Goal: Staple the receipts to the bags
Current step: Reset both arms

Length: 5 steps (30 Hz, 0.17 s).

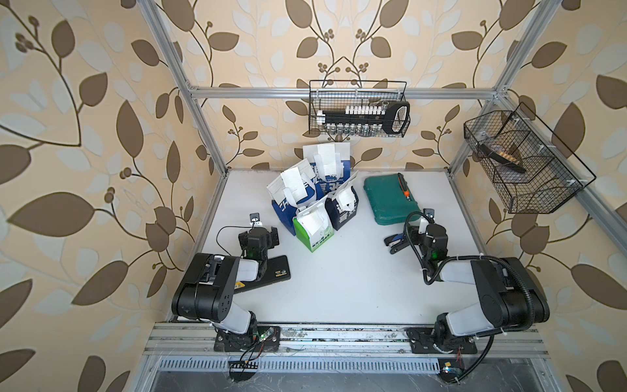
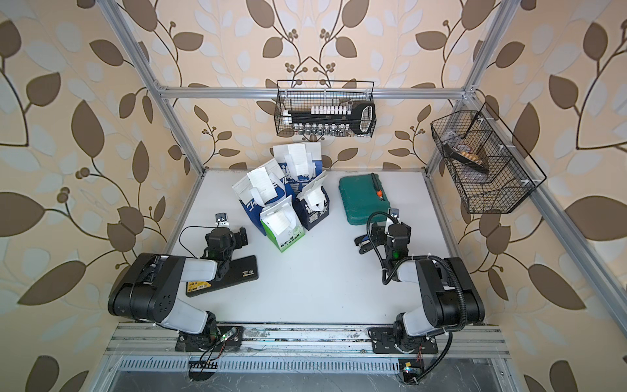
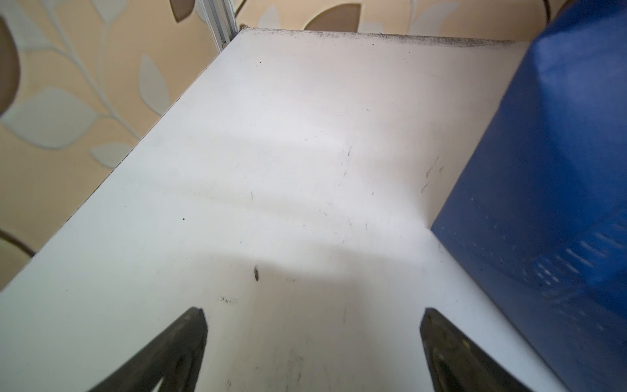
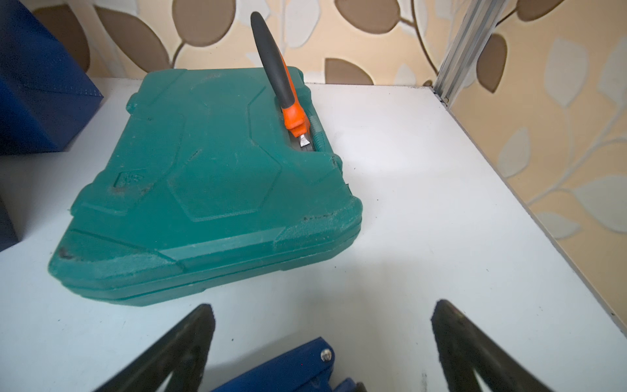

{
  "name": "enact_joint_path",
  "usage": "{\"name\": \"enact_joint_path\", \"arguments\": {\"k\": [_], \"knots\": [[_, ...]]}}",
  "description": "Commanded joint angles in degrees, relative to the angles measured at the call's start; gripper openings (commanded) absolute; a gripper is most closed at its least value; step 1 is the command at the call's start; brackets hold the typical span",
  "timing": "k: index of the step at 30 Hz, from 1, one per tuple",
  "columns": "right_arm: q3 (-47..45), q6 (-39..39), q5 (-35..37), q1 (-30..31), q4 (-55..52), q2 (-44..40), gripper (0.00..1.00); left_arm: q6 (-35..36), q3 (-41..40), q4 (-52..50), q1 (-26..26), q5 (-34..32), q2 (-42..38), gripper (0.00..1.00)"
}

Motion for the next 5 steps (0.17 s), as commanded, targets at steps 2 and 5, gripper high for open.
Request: {"name": "enact_joint_path", "arguments": {"k": [2,5], "knots": [[0.1,0.4,-0.4,0.1,1.1,0.4,1.0,0.0,1.5,1.3,0.2,0.7,-0.3,0.99],[0.0,0.5,-0.5,0.1,1.1,0.3,1.0,0.3,0.8,1.9,-0.1,0.2,-0.9,0.99]]}}
